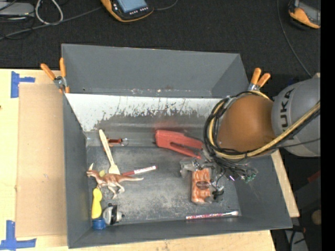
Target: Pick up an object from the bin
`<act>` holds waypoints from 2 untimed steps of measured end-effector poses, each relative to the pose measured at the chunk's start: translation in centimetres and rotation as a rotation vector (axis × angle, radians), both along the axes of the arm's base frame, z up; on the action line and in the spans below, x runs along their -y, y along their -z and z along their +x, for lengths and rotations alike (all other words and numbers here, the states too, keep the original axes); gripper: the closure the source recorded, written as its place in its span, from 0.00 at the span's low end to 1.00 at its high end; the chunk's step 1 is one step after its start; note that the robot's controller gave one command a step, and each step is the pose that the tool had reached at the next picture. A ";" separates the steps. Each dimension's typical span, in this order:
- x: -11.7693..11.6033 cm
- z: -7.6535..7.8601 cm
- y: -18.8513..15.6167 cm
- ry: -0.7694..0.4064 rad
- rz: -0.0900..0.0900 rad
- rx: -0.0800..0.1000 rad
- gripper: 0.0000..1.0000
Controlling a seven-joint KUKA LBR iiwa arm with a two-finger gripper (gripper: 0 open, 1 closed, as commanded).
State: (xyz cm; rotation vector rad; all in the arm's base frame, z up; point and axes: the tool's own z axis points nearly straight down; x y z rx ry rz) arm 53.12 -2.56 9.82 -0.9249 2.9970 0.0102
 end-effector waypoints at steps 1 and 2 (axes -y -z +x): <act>7.0 -1.4 0.8 0.102 -0.004 0.003 1.00; 7.0 -1.4 0.8 0.101 -0.004 0.003 1.00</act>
Offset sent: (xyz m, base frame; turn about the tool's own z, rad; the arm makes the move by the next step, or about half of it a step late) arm 0.0000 0.0000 0.0000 0.0000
